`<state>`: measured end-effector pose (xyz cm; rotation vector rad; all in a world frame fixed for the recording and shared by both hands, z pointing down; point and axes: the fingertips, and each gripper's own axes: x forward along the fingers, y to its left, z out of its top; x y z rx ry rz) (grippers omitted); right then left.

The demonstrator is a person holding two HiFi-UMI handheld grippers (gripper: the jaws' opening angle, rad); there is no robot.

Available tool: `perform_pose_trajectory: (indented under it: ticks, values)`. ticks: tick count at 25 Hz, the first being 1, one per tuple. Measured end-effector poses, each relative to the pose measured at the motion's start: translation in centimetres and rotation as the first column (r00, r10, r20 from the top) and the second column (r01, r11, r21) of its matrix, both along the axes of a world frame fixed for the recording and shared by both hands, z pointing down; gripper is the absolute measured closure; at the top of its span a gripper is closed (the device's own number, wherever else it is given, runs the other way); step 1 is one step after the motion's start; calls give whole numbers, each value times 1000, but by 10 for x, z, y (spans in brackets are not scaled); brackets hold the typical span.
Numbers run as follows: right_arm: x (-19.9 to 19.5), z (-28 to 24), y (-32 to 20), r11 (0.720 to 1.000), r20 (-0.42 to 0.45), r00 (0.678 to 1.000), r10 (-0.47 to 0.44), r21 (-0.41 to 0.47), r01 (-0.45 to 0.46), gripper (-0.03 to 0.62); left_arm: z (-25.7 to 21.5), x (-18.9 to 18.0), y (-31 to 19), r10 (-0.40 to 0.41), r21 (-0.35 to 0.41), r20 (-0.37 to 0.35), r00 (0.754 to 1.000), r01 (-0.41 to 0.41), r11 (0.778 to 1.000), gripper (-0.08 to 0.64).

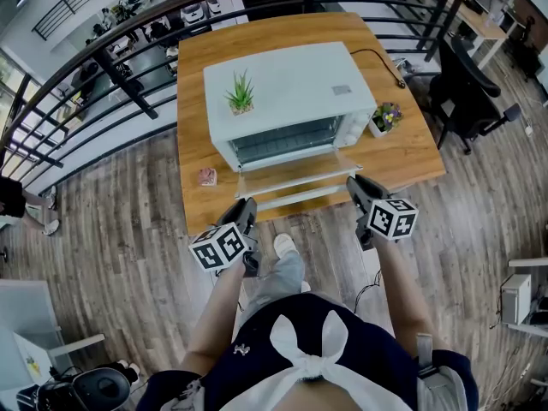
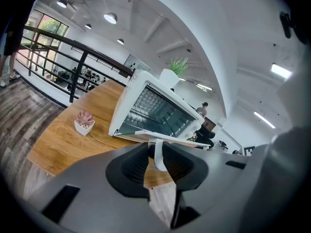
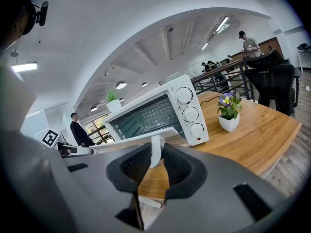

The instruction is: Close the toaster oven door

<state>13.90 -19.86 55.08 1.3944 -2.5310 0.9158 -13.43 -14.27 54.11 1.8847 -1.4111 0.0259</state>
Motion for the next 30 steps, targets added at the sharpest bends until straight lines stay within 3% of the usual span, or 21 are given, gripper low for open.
perform_pose_trajectory:
  ticks: [17, 30]
  values:
    - [-2, -8, -7, 1000, 24, 1000, 19, -10, -19, 508, -7, -3, -8, -8, 1, -7, 1000, 8, 1000, 456]
    - [-5, -20, -19, 1000, 46, 999, 26, -13, -25, 508, -18, -6, -20, -23, 28, 35, 999, 22, 999, 457]
